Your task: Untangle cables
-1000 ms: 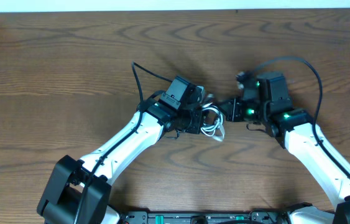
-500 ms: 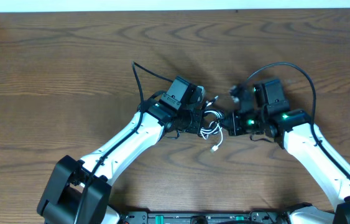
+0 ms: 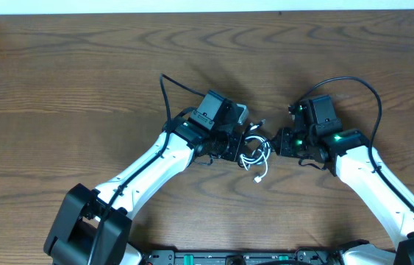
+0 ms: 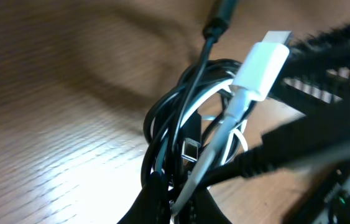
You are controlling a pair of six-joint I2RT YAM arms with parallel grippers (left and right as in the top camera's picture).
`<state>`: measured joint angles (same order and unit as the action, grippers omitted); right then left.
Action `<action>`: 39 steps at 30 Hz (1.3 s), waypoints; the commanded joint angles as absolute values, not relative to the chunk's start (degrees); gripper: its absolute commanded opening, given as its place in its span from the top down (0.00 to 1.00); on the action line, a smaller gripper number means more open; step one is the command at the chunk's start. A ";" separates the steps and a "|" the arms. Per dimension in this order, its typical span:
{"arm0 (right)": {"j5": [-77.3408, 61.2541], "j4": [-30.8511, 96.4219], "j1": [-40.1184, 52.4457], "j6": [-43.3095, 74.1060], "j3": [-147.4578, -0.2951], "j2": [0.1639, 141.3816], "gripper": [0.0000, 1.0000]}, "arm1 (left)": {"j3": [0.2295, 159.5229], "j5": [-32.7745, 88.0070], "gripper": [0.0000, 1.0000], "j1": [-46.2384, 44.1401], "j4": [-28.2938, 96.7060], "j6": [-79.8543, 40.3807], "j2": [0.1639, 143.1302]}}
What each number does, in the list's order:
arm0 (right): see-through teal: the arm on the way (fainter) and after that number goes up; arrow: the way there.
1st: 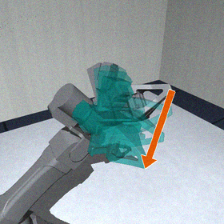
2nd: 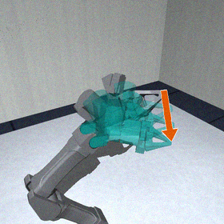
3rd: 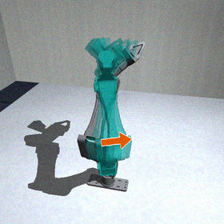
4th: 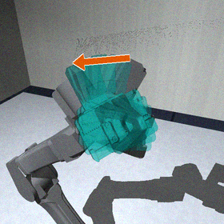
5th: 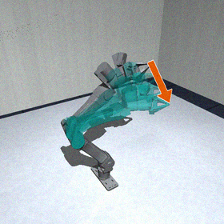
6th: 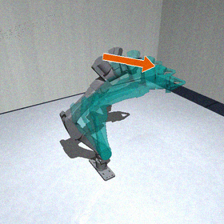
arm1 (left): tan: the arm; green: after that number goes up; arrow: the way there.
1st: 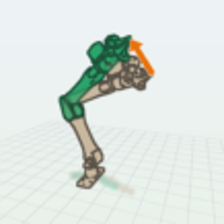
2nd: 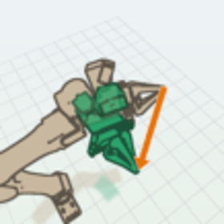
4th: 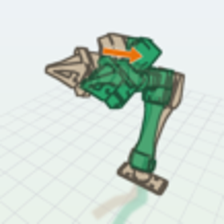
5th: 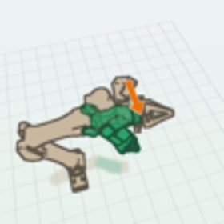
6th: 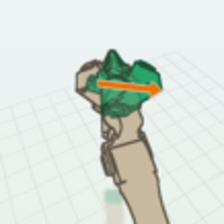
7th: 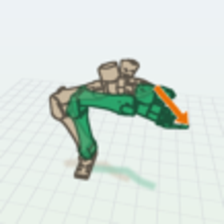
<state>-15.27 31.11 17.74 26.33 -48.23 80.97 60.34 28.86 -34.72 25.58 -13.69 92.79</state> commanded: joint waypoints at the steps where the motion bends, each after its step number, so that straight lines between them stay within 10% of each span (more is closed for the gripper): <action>1: -20.32 29.56 18.04 28.67 -48.62 81.01 0.66 | 60.16 35.46 0.92 -34.81 25.80 -8.86 92.60; 39: -29.26 31.46 17.56 25.45 -45.23 81.03 0.79 | 60.18 50.78 0.93 -26.92 25.19 -8.45 92.58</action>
